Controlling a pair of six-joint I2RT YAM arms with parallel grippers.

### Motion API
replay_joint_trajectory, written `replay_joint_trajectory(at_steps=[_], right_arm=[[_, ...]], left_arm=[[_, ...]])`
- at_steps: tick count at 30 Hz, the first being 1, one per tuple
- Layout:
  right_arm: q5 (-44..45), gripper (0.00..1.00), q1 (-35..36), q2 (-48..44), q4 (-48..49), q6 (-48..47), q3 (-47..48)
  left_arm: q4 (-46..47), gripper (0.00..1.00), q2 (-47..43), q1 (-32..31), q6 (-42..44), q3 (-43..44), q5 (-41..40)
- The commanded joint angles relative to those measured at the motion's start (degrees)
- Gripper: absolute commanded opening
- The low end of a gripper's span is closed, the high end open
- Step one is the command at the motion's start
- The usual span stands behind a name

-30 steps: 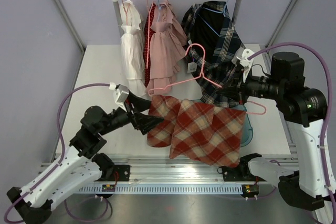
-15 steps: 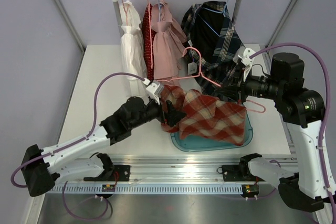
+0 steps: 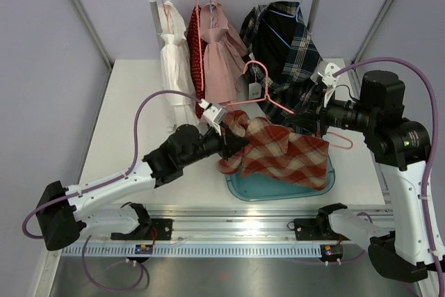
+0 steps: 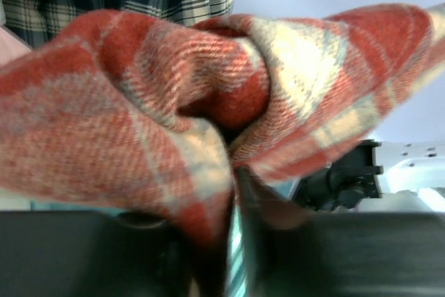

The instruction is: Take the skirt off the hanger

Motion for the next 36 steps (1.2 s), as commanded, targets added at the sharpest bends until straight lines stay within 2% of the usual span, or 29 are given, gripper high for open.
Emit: replay_joint_trajectory(at_steps=[1, 2, 6, 11, 14, 24, 31, 36], right_arm=[[-2.8, 0.0, -0.8, -0.8, 5.6, 1.1, 0.4], [-2.3, 0.0, -0.9, -0.9, 5.6, 1.1, 0.4], [2.4, 0.0, -1.6, -1.5, 5.6, 0.8, 0.1], [9.5, 0.0, -2.7, -1.8, 6.8, 1.8, -0.7], [14.8, 0.0, -4.2, -1.5, 7.9, 3.1, -0.2], [20.7, 0.0, -7.3, -0.8, 11.0, 6.2, -0.5], [22.5, 0.0, -7.8, -0.6, 13.3, 6.6, -1.9], [26.7, 0.0, -8.3, -0.7, 14.5, 6.4, -1.5]], left_arm=[[6.2, 0.06, 0.0, -0.5, 1.2, 3.2, 4.8], [6.0, 0.0, -0.5, -0.5, 1.4, 3.3, 4.6], [2.2, 0.0, -4.7, -0.5, 3.5, 3.0, 4.3], [-4.0, 0.0, -16.3, -0.5, 6.8, 2.3, 0.9], [-11.6, 0.0, -23.0, -0.5, 8.7, 3.1, -2.5], [-28.1, 0.0, -37.6, -0.5, 13.4, 6.8, -13.9], [-32.7, 0.0, -42.5, -0.5, 15.0, 10.5, -8.6], [-35.8, 0.0, -44.3, -0.4, 15.8, 12.3, -9.3]])
